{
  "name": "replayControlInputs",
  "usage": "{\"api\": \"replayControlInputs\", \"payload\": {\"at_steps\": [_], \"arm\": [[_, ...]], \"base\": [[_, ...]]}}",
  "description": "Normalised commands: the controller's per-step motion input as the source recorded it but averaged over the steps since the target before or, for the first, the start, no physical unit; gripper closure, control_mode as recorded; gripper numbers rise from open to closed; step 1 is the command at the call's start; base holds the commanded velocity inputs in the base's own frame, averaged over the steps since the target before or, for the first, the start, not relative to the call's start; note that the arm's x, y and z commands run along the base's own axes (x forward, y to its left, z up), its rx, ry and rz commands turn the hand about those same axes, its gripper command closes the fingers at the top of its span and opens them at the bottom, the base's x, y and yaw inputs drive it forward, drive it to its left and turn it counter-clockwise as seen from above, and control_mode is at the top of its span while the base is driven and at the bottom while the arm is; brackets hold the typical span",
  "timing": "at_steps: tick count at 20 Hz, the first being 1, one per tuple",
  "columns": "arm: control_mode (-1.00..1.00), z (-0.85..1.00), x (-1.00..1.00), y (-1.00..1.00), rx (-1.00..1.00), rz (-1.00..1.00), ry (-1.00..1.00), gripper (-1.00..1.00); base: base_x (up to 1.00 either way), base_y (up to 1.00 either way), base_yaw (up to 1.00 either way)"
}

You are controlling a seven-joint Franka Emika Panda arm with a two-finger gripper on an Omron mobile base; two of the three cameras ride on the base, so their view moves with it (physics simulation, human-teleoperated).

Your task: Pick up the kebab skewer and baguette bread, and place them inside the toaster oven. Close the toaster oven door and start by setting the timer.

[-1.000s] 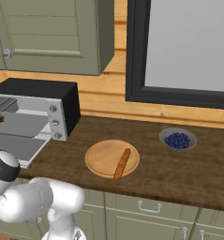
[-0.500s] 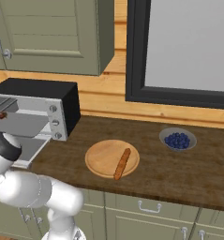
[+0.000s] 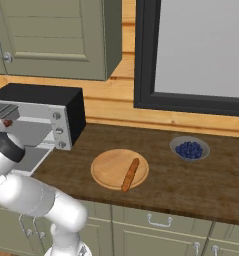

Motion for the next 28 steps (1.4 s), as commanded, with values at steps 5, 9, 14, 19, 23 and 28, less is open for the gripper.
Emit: {"api": "replayControlInputs", "payload": {"at_steps": [5, 9, 14, 19, 23, 28], "arm": [[-1.0, -0.19, 0.14, 0.11, 0.0, -0.03, 0.01, 1.0], [-1.0, -0.16, 0.17, 0.06, 0.0, -0.02, 0.0, 1.0], [-1.0, -0.18, 0.23, 0.13, 0.0, -0.01, 0.0, 1.0], [-1.0, -0.1, 0.17, 0.14, 0.0, 0.0, 0.01, 1.0], [-1.0, -0.07, 0.06, 0.08, 0.0, 0.0, 0.01, 1.0], [-1.0, -0.1, 0.04, 0.02, 0.0, 0.0, 0.0, 1.0]], "base": [[0.0, 0.0, 0.0], [0.0, 0.0, 0.0], [0.0, 0.0, 0.0], [0.0, 0.0, 0.0], [0.0, 0.0, 0.0], [0.0, 0.0, 0.0]]}}
